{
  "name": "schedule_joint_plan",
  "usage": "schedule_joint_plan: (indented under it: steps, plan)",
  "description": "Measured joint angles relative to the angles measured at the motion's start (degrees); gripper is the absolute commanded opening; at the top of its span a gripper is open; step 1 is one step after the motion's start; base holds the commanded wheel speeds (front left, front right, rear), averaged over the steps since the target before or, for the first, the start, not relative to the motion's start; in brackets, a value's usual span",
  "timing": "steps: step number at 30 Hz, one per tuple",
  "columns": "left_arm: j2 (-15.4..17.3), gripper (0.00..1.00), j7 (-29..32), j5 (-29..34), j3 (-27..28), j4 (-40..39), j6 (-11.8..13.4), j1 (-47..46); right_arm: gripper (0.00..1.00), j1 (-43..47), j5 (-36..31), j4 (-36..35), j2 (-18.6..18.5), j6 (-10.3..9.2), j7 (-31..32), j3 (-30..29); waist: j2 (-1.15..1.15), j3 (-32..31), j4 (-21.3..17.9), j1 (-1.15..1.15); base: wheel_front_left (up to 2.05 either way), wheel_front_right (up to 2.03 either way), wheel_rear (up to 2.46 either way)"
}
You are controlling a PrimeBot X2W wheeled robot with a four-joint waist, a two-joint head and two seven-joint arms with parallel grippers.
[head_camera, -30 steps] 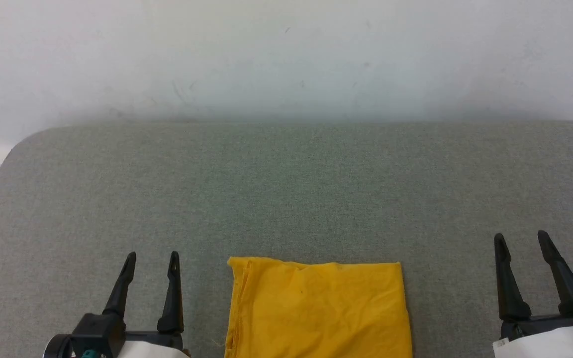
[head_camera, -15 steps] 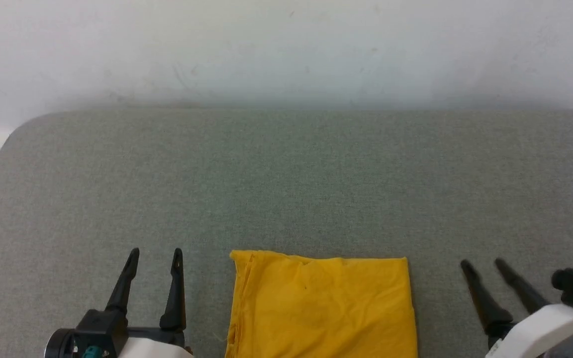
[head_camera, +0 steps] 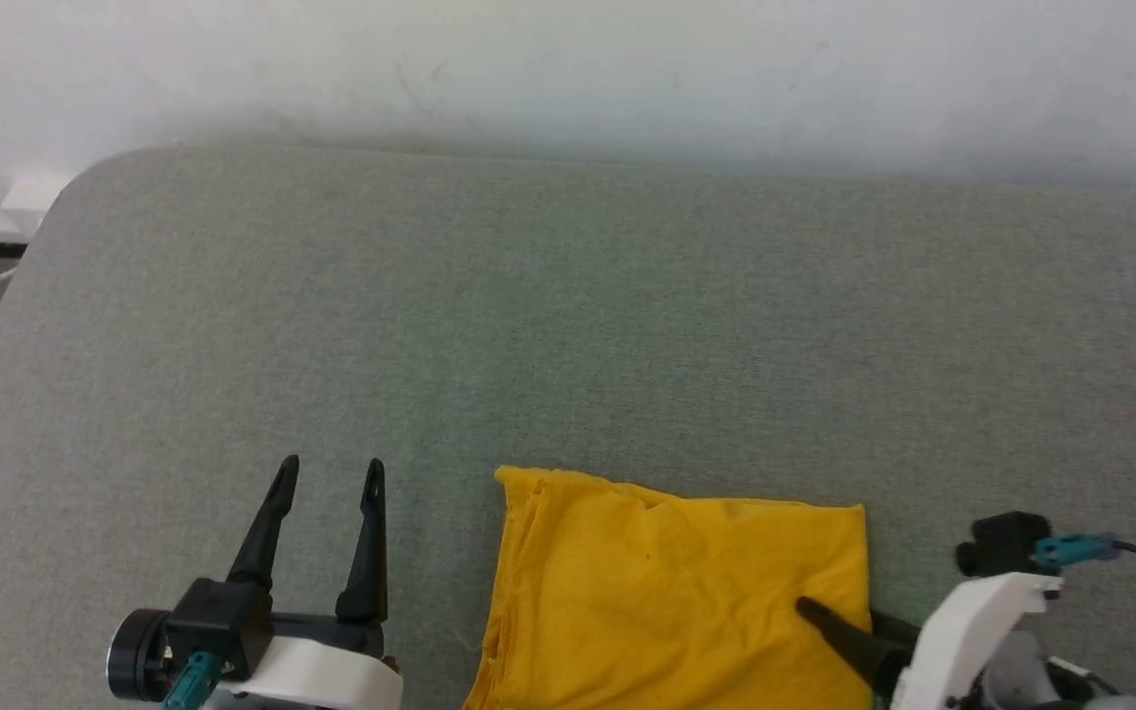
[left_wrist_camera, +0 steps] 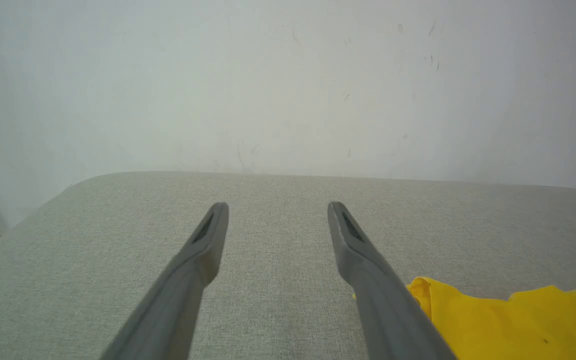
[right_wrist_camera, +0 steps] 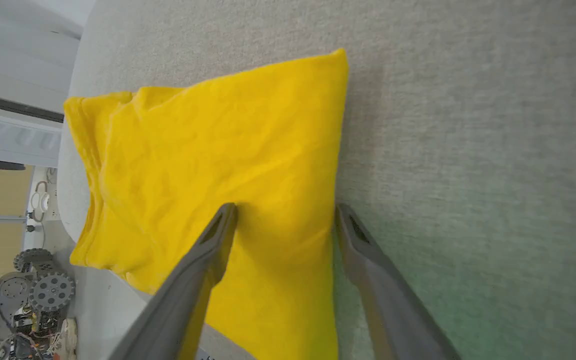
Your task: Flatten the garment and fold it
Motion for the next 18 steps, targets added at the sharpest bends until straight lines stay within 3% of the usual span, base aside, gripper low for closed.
schedule_joint_plan:
  steps: [4,5,6,13,18]
  plan:
    - [0.0,1.00,0.0,0.0,0.1,0.2,-0.1,-0.4,1.00,-2.2,-1.0,4.1,0.6,0.01,-0.2,2.7,0.00,0.9,1.2,0.00,0.00,0.00,0.00]
    - [0.0,1.00,0.0,0.0,0.1,0.2,-0.1,-0.6,0.11,-2.9,-1.3,4.8,0.6,0.02,-0.5,3.3,0.00,1.1,1.4,0.00,0.00,0.00,0.00]
    - [0.0,1.00,0.0,0.0,0.1,0.2,-0.1,-0.7,0.00,-3.5,-1.7,5.4,0.4,0.02,-0.9,4.1,0.00,1.2,1.6,0.00,0.00,0.00,0.00]
    - [0.0,1.00,0.0,-0.3,-1.1,-0.4,-0.1,-1.0,0.00,-6.6,-6.6,7.1,-3.9,0.10,-5.4,9.2,0.00,1.3,0.3,0.00,0.00,0.00,0.00]
    - [0.0,1.00,0.0,-2.1,-2.8,-1.7,0.0,-2.5,0.00,-10.7,-12.5,5.2,-12.2,0.09,-6.9,13.4,0.00,1.5,-3.1,0.00,0.00,0.00,0.00]
